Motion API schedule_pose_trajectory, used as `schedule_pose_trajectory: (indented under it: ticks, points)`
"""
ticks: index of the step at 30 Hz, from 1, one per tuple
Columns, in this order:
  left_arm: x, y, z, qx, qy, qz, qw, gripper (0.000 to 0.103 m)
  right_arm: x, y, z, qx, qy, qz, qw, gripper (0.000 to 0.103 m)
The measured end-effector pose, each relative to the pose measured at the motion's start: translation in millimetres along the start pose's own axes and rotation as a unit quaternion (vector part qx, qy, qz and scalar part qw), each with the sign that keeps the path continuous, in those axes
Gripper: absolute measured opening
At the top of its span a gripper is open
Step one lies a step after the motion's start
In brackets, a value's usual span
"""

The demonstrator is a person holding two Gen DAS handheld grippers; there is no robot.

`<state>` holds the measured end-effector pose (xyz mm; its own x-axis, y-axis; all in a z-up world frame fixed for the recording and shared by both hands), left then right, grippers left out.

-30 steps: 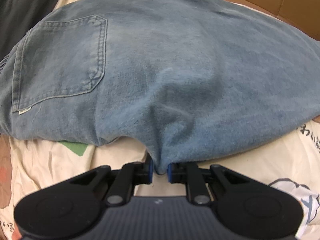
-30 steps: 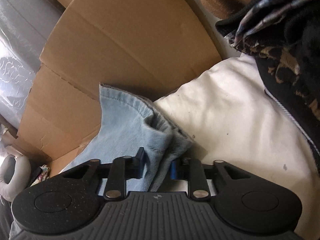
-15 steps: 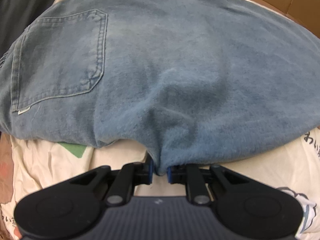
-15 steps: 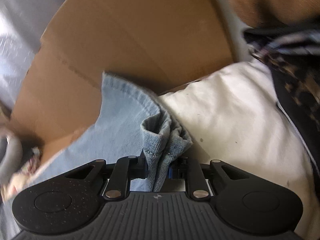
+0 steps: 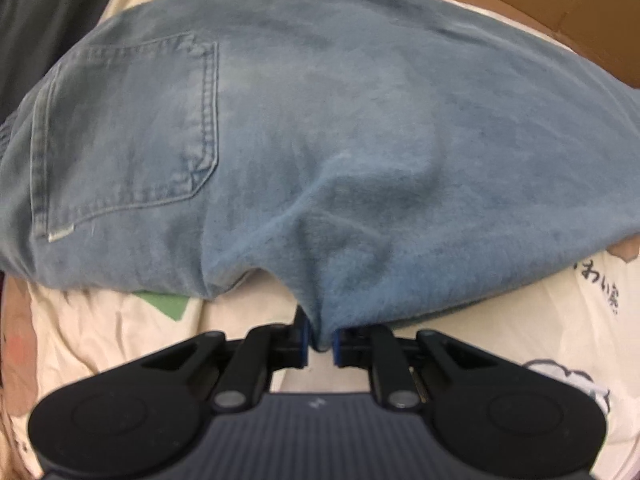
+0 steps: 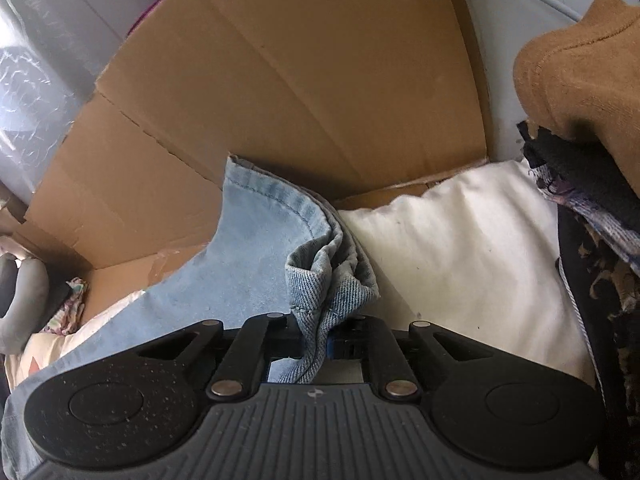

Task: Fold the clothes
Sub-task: 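Lift the hem with the right gripper while the left gripper holds the waistband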

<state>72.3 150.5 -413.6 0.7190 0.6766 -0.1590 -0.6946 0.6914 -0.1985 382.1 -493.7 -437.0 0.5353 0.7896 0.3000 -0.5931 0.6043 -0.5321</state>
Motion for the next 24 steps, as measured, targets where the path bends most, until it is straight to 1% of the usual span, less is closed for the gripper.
schedule_pose_trajectory:
  ticks: [4,6,9,11,13,19,22,24]
  points:
    - [1.9,-2.0,-5.6,0.037,0.014,-0.025,0.9989,0.011,2.2,-5.6,-2.7,0.015,0.002,0.030,0.999,0.008]
    - [6.0,-7.0,-7.5,0.054,0.022,-0.021,0.9981,0.011,2.9,-11.1,-6.4,0.040,-0.001,0.037,0.999,0.008]
    - [1.9,-8.1,-7.0,0.072,0.019,-0.055,0.9957,0.011,8.5,-18.1,-4.3,0.056,-0.004,0.055,0.997,0.008]
    - [1.9,-8.3,-3.9,0.070,0.020,-0.056,0.9958,0.011,11.8,-19.1,-0.9,0.058,-0.006,0.069,0.996,0.008]
    - [3.3,-7.7,0.8,0.065,0.020,-0.052,0.9963,0.011,12.8,-20.2,2.7,0.057,-0.005,0.070,0.996,0.008]
    - [-6.1,-7.5,28.7,0.048,0.011,-0.047,0.9976,0.010,18.6,-29.0,30.1,0.036,-0.011,0.057,0.998,0.007]
    - [-13.7,-5.7,45.3,0.048,0.006,-0.047,0.9977,0.010,18.7,-32.4,49.9,0.026,-0.014,0.034,0.999,0.006]
    - [31.6,-3.8,53.5,0.052,0.006,-0.049,0.9974,0.010,16.3,-30.6,65.3,0.019,-0.014,0.022,0.999,0.006]
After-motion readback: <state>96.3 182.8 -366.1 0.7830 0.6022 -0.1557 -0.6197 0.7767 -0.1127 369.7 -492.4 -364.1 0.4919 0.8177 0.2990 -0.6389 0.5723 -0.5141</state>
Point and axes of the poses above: each gripper's, at about its wrist camera, not at the fingertips, and z roughly against the way its jaws point, x to its left, y to its underside, the point moved 7 cm from there along -z, roughly the way its jaws point, and after that the axes turned 13 degrees about y, right-handed, at the moved point
